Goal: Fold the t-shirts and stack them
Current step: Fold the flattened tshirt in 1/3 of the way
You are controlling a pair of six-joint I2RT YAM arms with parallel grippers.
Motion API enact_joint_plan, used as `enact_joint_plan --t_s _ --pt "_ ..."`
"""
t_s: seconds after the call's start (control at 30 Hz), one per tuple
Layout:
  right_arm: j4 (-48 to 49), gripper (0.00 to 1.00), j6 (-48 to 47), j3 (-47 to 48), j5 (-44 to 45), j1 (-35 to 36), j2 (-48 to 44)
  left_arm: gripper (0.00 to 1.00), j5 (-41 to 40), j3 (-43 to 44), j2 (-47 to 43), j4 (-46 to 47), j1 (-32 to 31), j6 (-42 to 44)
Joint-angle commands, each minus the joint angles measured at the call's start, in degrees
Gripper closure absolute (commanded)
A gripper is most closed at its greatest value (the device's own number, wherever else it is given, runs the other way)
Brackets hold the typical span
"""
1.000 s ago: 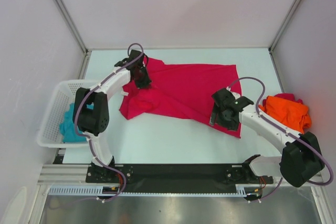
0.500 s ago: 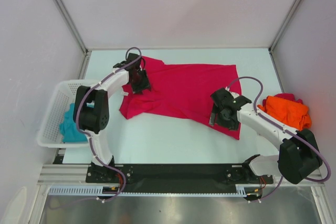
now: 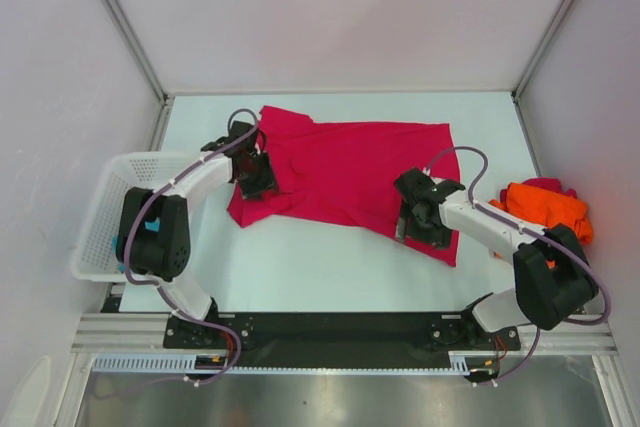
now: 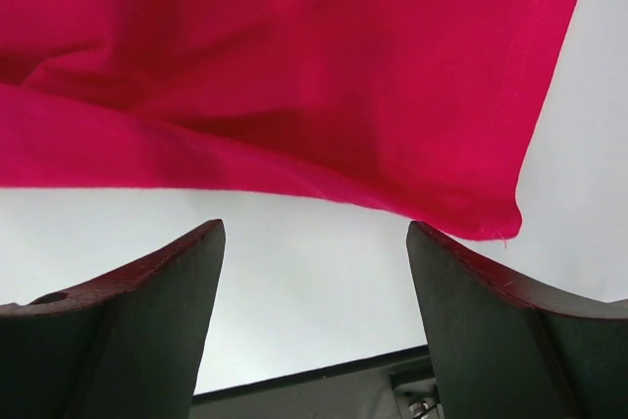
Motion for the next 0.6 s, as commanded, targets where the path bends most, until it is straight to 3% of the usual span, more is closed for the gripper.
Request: enact_joint_plan --t_s 0.0,0.23,0.33,0.43,0.47,0.57 --pt "2.45 0.19 -0.91 1.71 3.08 -0.41 1.84 0.45 1.33 -0.84 -4.57 1.34 0.94 1.31" --pt "5.18 0.20 -2.58 2.32 3.96 -3.05 6.41 0.45 2.13 -1.89 -6.41 1.34 0.94 1.75" --pt "6.32 0.26 -3.55 1.80 3.52 -3.84 7.73 0.45 2.13 -2.69 -6.77 1.34 0.94 2.19" --pt "8.25 0.55 -4.69 0.92 1.77 -4.11 7.82 0.45 2.30 -3.39 -6.94 1.60 1.03 2.45" --pt "8.43 0.97 -4.69 0.40 1.67 -4.37 7.65 0.46 2.39 -3.56 -6.86 1.69 0.95 2.45" --pt "8.52 1.00 -4.43 -0.13 1.32 -4.20 6.60 0.46 2.39 -3.74 -6.85 1.95 0.94 2.63"
